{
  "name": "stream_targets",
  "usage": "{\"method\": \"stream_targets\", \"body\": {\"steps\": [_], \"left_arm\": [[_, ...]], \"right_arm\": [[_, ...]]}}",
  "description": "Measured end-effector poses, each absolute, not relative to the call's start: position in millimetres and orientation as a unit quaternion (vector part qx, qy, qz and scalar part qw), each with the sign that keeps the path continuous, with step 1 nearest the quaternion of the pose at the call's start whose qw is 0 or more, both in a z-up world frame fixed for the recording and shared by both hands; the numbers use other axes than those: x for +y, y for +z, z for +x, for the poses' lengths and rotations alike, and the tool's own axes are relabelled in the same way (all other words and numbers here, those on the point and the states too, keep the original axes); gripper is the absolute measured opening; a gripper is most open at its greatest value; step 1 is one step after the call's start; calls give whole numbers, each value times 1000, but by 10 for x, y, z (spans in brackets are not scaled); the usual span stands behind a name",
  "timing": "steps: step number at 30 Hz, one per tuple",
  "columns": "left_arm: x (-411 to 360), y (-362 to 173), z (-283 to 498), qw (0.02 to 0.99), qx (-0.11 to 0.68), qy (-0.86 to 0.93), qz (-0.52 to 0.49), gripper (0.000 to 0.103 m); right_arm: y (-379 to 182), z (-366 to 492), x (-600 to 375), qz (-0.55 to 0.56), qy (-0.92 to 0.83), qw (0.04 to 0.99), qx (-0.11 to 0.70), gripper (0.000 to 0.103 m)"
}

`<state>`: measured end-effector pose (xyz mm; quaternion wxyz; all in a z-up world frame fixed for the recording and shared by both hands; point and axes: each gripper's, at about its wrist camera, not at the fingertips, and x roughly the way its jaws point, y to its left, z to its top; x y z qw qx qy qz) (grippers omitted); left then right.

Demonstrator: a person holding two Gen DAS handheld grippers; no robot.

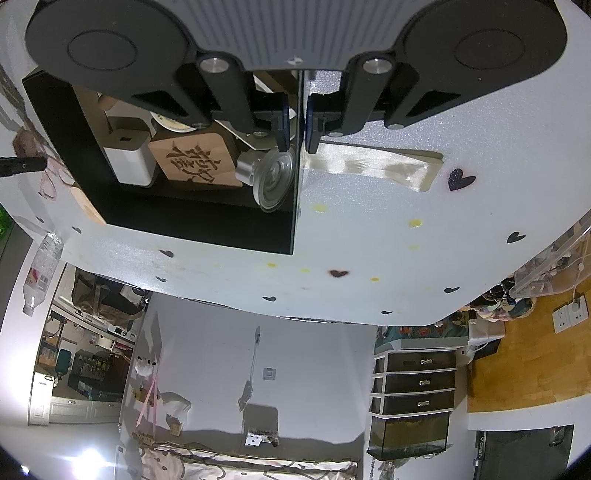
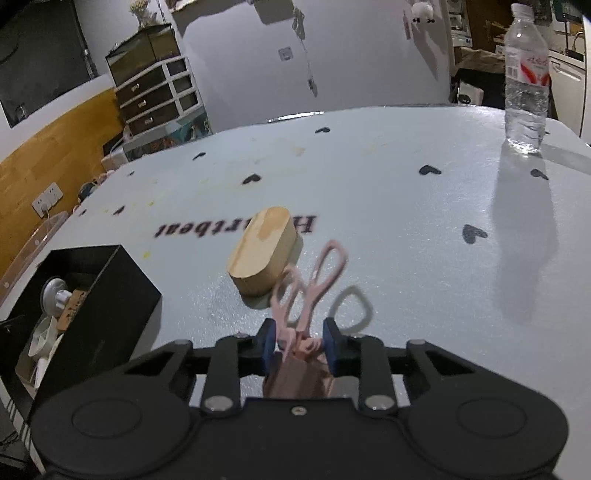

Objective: Organize rigid objects
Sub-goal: 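Grasp the pink scissors with the right gripper and lift them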

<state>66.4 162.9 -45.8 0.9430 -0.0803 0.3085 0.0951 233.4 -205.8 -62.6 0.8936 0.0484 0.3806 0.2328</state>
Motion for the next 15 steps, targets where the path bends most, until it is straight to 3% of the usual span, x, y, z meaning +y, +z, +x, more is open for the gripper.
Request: {"method": "stream_targets", "body": {"steps": [15], "left_arm": [[1629,-458,665,943,309,95,-80,8]], "right_arm": [[56,1911,-1762,62,353,890,282,27]]}}
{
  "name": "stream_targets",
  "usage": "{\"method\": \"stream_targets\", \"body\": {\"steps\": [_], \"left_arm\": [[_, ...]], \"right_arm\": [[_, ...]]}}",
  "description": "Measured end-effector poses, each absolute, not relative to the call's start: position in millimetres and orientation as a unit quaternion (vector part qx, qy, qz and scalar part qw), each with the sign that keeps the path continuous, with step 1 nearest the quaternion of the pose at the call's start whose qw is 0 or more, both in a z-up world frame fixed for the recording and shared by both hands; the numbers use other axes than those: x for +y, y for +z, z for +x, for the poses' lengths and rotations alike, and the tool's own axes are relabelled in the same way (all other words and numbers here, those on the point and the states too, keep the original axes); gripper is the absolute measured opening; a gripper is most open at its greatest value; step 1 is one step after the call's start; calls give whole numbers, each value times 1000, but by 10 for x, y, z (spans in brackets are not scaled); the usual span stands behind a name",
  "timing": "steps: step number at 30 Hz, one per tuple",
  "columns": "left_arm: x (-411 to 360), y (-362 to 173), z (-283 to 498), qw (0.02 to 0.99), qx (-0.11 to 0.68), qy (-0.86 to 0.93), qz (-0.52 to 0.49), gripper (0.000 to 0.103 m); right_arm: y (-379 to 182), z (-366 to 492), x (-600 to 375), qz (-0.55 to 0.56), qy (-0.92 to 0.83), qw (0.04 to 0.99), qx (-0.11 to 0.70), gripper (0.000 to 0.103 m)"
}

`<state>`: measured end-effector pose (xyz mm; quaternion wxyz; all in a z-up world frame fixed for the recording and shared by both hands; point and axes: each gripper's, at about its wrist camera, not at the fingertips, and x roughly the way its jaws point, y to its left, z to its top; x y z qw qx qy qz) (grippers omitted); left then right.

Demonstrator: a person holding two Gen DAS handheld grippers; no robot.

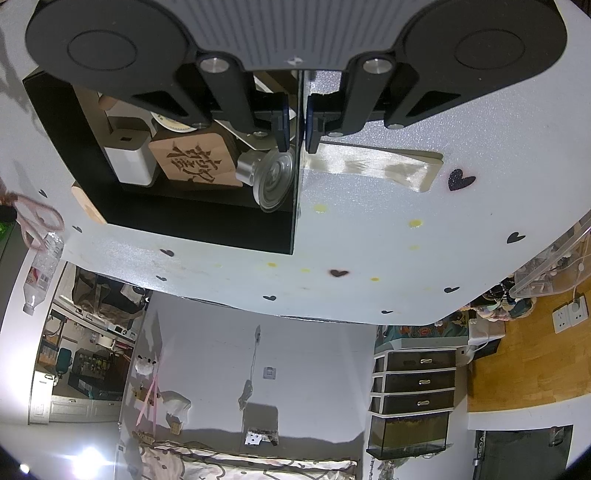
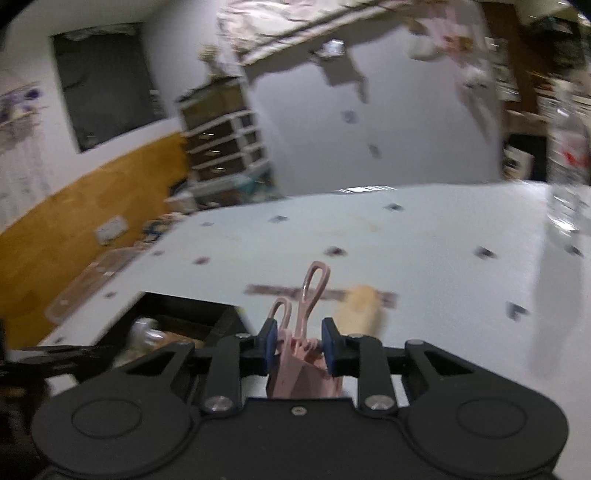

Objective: Organize rigid objects
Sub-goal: 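Grasp the pink scissors with the right gripper and lift them, then lower the pink scissors into the black box and open the right gripper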

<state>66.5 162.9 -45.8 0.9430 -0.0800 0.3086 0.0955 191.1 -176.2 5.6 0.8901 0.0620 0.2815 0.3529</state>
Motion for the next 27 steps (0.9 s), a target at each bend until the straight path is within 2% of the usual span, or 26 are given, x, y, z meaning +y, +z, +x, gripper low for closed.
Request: {"method": "stream_targets", "body": {"steps": [12,22,23,24,25,26,27], "left_arm": [[1633,-470,672,943,309,94,-82,8],[1647,-472,673,943,308,90,-87,8],[1648,-473,675,943,309,90,-87,8],[1647,-473,675,943,309,91,-86,8],[1648,-473,675,943,309,91,-86,8],[1647,-472,675,943,309,92,-86,8],[1644,-472,673,943,309,92,-86,8]], "right_arm": [[21,1853,-599,-12,496,820,286,27],[-337,1928,-308,-57,511,790,333,26],[-325,1909,-336,-56,515,789,331,30],[-304,1893,-363,-54,515,789,331,41],[-285,1882,-392,-53,512,791,331,59],[-266,1857,-426,-54,509,795,325,64],[-250,1836,-459,-56,506,799,321,64]]}}
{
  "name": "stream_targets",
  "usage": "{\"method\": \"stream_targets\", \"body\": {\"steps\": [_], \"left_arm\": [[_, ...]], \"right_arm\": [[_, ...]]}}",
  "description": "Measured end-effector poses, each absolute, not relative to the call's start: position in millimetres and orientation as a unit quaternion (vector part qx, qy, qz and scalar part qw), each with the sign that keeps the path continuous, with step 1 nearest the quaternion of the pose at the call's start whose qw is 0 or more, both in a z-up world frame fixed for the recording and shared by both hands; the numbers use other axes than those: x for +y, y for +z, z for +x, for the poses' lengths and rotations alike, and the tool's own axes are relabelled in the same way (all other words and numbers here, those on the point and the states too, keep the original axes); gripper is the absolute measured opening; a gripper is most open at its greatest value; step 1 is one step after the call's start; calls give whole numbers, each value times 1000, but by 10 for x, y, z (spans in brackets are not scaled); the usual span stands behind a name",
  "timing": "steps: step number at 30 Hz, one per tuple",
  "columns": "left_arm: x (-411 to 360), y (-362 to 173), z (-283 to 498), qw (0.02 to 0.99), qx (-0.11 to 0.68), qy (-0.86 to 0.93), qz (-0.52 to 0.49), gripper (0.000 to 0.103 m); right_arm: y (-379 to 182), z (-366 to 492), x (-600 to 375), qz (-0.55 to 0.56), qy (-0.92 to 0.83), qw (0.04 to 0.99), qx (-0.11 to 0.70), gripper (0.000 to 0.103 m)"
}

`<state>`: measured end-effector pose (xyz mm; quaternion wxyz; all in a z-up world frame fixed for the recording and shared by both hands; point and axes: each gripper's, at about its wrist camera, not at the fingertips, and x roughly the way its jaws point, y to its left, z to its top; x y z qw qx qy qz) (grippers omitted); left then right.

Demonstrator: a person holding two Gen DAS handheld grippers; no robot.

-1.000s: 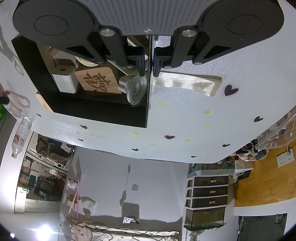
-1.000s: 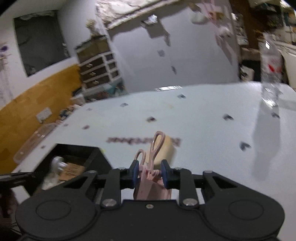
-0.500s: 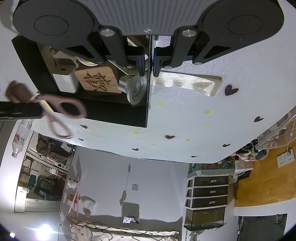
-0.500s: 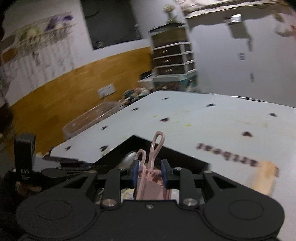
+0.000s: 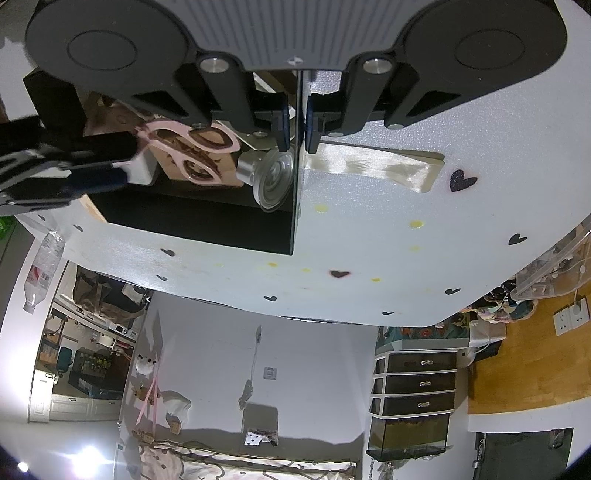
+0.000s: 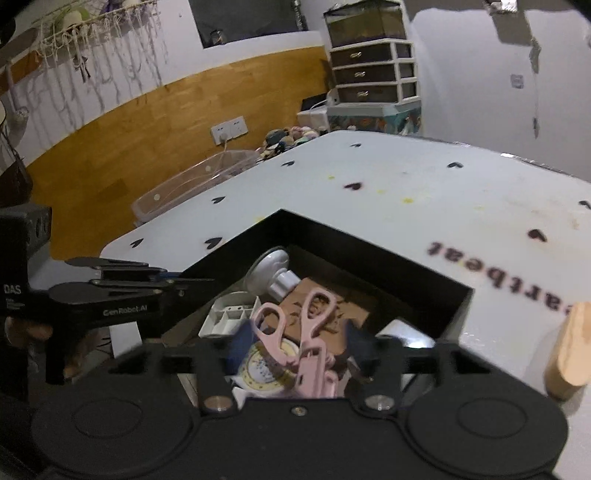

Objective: Organize rigid objects
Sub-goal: 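Lower the pink scissors into the black box and open the right gripper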

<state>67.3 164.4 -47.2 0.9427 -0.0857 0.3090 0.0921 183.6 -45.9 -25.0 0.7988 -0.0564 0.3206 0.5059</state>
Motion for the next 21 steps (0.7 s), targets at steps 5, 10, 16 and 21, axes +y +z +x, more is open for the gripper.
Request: {"method": "stream_targets", "body": {"steps": [5,10,16,21], "left_arm": [[1645,-472,675,943,309,92,-85,8],[1645,-472,674,943,309,92,-85,8],[1642,-471,674,943,309,92,-85,8],[1644,-471,673,943,309,92,-85,8]], "right_arm": [[-221,1829,-601,-43,500,802,324,73],[-152,1751,-711,-33,506,803,313,88],[-79,1657,-780,-31,507,807,301,103],[-27,1612,-839,-27,505,814,286,103]]}}
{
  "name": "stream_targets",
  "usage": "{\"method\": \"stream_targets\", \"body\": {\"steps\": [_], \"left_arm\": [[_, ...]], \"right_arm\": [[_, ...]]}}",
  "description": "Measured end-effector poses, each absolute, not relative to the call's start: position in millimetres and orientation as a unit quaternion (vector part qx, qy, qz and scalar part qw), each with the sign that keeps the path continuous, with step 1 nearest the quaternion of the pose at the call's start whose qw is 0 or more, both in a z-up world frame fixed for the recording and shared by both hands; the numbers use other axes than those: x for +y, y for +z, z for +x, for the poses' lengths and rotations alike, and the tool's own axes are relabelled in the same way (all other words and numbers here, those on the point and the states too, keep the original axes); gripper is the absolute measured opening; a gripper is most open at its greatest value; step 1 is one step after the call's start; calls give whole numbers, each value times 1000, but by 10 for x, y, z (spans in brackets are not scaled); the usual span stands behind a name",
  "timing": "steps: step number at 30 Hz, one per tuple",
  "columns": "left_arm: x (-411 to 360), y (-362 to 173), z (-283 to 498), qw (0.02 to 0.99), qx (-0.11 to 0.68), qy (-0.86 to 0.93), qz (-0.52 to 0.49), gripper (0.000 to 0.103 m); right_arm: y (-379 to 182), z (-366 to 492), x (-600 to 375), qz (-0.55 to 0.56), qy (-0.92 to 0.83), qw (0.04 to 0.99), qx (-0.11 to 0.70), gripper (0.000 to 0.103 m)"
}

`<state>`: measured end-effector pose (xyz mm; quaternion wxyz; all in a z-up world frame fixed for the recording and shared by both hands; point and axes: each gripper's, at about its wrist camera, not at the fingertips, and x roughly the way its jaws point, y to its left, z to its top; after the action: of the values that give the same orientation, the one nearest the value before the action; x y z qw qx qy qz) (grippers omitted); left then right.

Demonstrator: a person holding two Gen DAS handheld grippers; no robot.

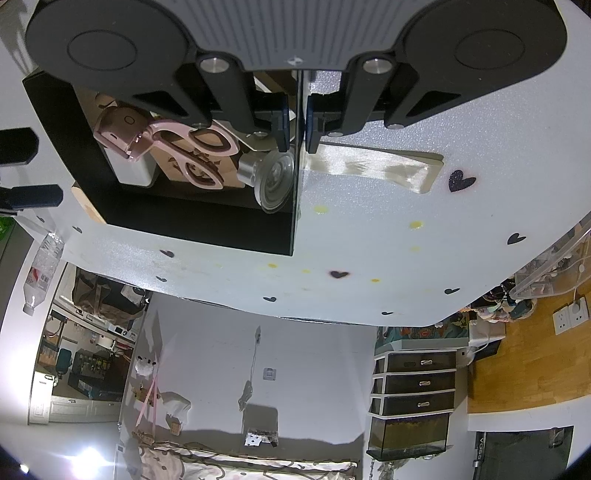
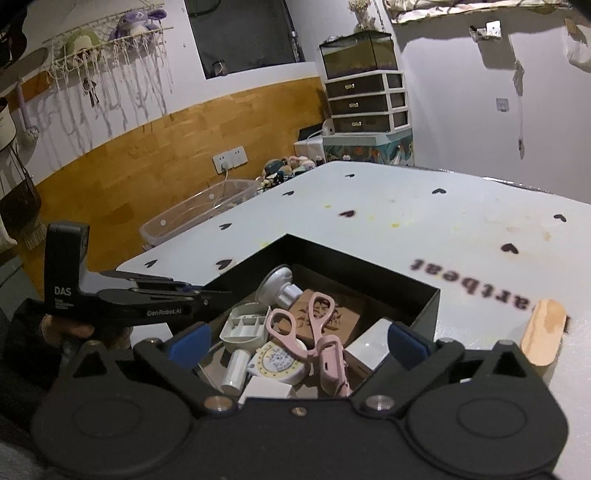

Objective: Organize rigid objects
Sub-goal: 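Lower the pink scissors into the black box and open the right gripper, then move the right gripper to the wooden oval block and grasp it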

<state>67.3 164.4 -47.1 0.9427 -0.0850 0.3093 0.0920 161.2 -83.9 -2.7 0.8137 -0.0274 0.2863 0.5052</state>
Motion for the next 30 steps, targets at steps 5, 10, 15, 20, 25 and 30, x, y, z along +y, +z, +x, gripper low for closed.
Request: {"method": "stream_targets", "body": {"steps": [5,10,15,20,25,30], "left_arm": [[1645,-471,674,943,309,92,-85,8],[1644,-471,674,943,309,92,-85,8],[1643,-471,674,943,309,92,-85,8],[1643,-471,674,943,309,92,-85,8],[1643,-471,674,943,310,92,-85,8],[1637,-470,675,942,310,93,-85,8]], "right_arm": [[29,1590,-921,-31,491,829,265,103],[48,1659,-1056,-35,456,853,253,103],[13,1810,-1201,-39,400,883,242,103],[-83,2017,-1273,-63,342,904,248,103],[-253,2286,-1304,-80,285,915,273,103],[-422,2555,-1324,-62,251,914,314,85]]}}
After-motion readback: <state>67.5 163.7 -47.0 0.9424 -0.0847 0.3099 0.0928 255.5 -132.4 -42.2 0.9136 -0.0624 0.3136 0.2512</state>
